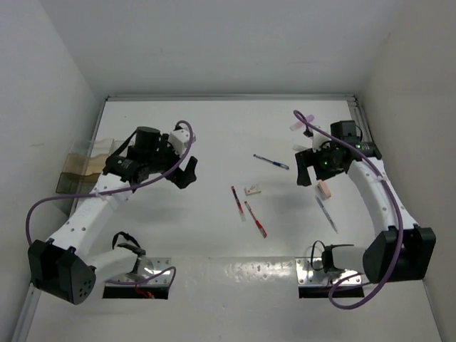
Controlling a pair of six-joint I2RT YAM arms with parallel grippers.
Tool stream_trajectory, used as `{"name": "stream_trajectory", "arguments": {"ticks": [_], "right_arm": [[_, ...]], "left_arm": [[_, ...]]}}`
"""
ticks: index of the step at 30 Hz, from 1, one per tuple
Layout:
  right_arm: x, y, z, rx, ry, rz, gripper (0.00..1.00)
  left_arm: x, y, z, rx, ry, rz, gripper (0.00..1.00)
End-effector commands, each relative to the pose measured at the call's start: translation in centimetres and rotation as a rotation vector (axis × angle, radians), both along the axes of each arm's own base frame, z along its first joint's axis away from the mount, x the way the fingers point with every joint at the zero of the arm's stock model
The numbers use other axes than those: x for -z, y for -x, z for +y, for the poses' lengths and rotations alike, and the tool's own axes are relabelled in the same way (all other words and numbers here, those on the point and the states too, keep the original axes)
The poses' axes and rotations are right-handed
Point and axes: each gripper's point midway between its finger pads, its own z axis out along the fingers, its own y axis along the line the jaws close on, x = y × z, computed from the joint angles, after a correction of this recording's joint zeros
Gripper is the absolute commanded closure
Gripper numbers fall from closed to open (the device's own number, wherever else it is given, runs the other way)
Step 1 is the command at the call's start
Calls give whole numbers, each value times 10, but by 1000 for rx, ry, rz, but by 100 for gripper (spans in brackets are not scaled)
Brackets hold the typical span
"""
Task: Sort the stationery into containers
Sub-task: Pick up the pen from the center of the board.
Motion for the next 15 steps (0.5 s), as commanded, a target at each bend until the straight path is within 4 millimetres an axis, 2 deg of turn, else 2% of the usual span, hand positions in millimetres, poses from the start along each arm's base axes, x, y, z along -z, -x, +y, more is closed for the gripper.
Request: {"name": "stream_trajectory", "arguments": {"ticks": [1,3,4,6,7,8,9,10,11,12,13,14,15], "right_arm": [[-8,-32,14,-113,45,-69,9],[-9,-49,20,-186,92,-93,18],[-2,-62,27,-217,119,-81,27],[5,-77,33,-253,136,-68,38],[-2,-91,43,-275,141,-90,47],[19,-99,46,-296,169,-32,52],[24,-101,50,-316,185,-2,55],[16,-118,55,-323,198,-27,58],[36,-122,56,-337,226,34,60],[39,-129,56,-341,240,42,60],[34,-143,60,-356,249,15,60],[50,-147,59,-366,271,54,60],[44,-160,61,-373,277,27,60]], "left_arm": [[-20,3,-16,102,65,-72,0],[-17,7,-24,161,78,-49,0],[-20,6,-27,177,82,-49,0],[-15,6,-32,210,96,-7,0],[-18,4,-35,226,102,-7,0],[-13,4,-36,234,104,15,0],[-14,3,-37,240,112,21,0],[-14,2,-38,237,114,24,0],[-10,1,-38,235,118,39,0],[-10,0,-38,233,119,40,0],[-7,0,-38,232,120,49,0],[-4,1,-38,234,121,57,0],[-4,1,-38,239,124,56,0]]}}
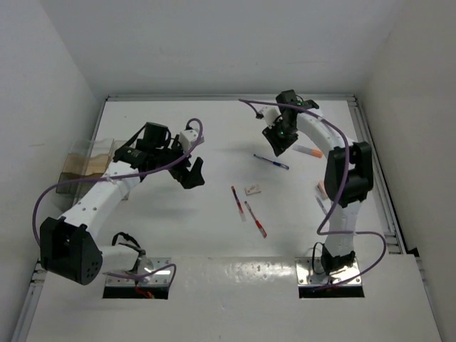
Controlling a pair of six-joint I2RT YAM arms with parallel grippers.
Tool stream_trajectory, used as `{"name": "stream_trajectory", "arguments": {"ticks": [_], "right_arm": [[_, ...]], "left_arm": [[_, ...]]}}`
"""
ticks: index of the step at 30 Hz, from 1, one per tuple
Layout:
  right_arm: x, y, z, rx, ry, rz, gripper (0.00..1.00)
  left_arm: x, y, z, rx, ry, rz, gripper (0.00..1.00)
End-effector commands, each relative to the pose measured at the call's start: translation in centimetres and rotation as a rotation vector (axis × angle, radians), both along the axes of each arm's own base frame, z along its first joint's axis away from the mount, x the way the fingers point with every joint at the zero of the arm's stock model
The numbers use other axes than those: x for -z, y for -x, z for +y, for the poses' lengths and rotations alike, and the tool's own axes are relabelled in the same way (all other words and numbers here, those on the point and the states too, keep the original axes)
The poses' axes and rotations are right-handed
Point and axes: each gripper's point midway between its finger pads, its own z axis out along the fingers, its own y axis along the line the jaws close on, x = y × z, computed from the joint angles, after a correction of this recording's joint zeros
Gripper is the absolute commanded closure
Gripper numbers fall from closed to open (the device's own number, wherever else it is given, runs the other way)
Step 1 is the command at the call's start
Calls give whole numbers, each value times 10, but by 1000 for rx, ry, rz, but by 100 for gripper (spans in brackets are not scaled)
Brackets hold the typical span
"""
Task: Sort the stationery into containers
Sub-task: Pick up the pen from the center of the board.
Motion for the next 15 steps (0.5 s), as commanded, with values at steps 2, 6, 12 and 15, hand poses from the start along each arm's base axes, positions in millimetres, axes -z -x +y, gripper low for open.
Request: {"name": "stream_trajectory", "arguments": {"ticks": [2,6,12,15], "right_arm": [[8,-25,-4,-75,85,6,58],[14,-40,0,-128,98,15,57],[44,-31,-1,-187,163,60,57],[56,-27,-3,-198,181,90,57]], "left_arm": [[-14,-3,-5,47,44,-40,0],[-7,-6,-4,30,42,-16,0],[-5,-11,-5,27,63,-1,0],[-2,-12,-5,19,66,17,0]]}}
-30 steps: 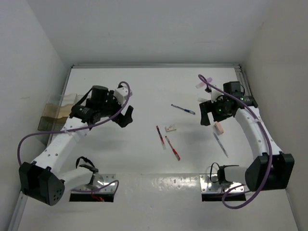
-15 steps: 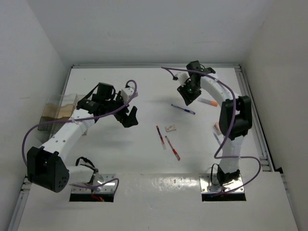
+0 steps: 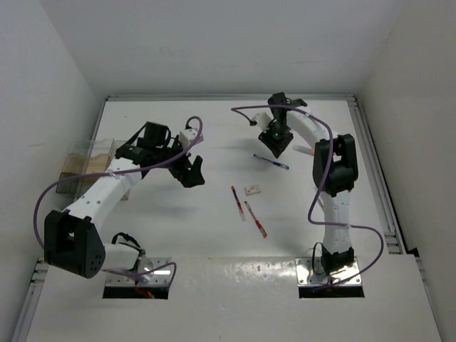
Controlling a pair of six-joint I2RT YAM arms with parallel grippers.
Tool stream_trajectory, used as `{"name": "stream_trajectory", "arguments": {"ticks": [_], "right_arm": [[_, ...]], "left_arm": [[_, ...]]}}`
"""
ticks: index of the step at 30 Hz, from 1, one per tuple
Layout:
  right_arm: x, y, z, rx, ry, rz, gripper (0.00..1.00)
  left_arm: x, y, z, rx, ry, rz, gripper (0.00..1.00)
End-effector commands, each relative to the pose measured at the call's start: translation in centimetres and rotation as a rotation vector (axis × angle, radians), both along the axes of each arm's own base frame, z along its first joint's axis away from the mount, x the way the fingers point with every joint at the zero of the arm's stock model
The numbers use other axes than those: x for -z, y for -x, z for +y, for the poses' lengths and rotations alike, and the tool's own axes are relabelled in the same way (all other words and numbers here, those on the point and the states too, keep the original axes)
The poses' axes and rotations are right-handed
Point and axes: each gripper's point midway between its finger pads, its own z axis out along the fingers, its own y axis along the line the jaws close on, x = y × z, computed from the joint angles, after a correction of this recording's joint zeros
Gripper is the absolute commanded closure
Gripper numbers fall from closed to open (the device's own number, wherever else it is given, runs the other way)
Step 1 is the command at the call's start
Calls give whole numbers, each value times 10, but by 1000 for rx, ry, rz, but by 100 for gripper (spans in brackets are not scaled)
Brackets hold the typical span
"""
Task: Sort the stationery into containers
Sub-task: Pick up the pen from the center of the board.
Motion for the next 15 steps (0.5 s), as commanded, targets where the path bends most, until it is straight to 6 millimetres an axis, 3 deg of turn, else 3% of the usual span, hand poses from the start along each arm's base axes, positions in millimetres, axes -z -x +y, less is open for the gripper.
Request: {"name": "stream_trajectory", "arguments": {"ticks": [1,15], "right_arm": [[14,5,-1,-47,42,27,57],[50,13,-8,-58,79,89,58]], "left_arm": [[-12,-8,-4,11,45,-27,0],[-6,-9,5,-14,60,-9,0]]}}
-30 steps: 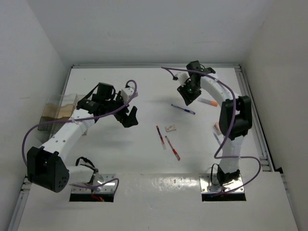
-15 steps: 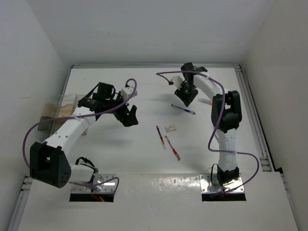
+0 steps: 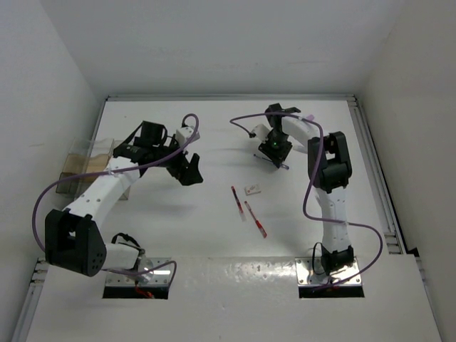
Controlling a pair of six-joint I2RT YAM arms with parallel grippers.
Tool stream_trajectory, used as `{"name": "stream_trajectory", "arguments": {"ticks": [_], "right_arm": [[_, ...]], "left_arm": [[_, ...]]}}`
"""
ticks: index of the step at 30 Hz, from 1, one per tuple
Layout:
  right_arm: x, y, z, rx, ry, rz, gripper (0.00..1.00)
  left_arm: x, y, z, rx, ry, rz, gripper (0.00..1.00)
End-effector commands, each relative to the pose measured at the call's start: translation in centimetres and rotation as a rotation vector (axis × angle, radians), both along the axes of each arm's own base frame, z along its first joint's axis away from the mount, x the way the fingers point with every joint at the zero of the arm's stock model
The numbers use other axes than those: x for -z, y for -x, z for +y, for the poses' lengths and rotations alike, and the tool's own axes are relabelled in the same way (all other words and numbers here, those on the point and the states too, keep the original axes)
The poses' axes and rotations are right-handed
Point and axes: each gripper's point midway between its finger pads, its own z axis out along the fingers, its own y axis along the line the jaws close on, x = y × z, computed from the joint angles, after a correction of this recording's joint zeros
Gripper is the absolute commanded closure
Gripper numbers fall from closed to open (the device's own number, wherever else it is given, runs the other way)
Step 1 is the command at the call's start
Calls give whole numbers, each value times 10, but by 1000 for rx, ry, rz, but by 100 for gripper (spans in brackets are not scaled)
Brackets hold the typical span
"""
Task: Sort the stationery into containers
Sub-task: Pick up the pen from the center of the board.
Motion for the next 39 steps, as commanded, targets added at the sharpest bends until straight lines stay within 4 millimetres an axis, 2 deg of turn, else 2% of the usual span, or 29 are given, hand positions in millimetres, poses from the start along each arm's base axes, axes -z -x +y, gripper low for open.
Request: {"name": "stream_trajectory", "arguments": {"ticks": [1,4,7,8,9,13,16,17,18,20,21,22,23,24,25,27,29,32,33,34,36,37,39], "right_arm": [[6,-2,-1,-16,5,-3,58],[10,2,0,-24,9,10,59],[14,1,-3,-29,31,-6,67],[14,-1,-5,-29,42,-20,77],[16,3,-6,-35,50,-20,100],[16,12,-7,-40,68,-16,100],[-14,14,-1,7,15,-34,100],[-26,22,-2,28,5,-8,100],[-55,16,12,45,-94,-35,100],[-89,25,23,105,-180,-16,100],[-123,21,41,102,-290,-51,100],[-137,29,50,132,-337,-29,100],[-151,30,59,139,-391,-36,100],[-175,38,79,126,-498,-32,100],[-188,46,90,154,-561,-6,100],[-209,62,116,153,-665,26,100],[-219,89,147,80,-724,87,100],[-234,123,181,3,-789,148,100],[-235,130,187,-4,-801,170,100],[-240,139,198,-26,-822,183,100],[-247,143,209,-20,-847,196,100],[-251,144,215,-10,-866,198,100],[-258,142,222,24,-892,208,100]], "left_arm": [[-8,-4,-1,10,39,-30,0],[-8,-4,1,13,55,-24,0],[-9,-6,3,6,64,-23,0],[-9,-7,4,-1,70,-16,0],[-10,-8,4,-5,79,-12,0],[-15,-11,8,-14,127,13,0],[-29,-20,16,-20,162,-5,0],[-37,-23,21,-22,192,-21,0],[-43,-25,23,-32,213,-30,0],[-62,-32,24,-64,306,-45,0],[-63,-30,21,-62,345,-32,0],[-78,-30,14,-52,442,-2,0],[-81,-29,9,-45,490,24,0],[-82,-35,5,-31,536,-13,0],[-84,-28,-5,-47,605,108,0],[-82,-23,-13,-28,631,138,1],[-90,-22,-19,-22,624,93,2],[-106,-21,-25,-39,644,35,3],[-117,-20,-26,-33,656,-16,6],[-120,-19,-29,-52,677,1,8],[-133,-15,-35,-46,736,3,12],[-131,-11,-39,-42,755,24,12],[-139,-6,-45,-35,806,46,12]]}}
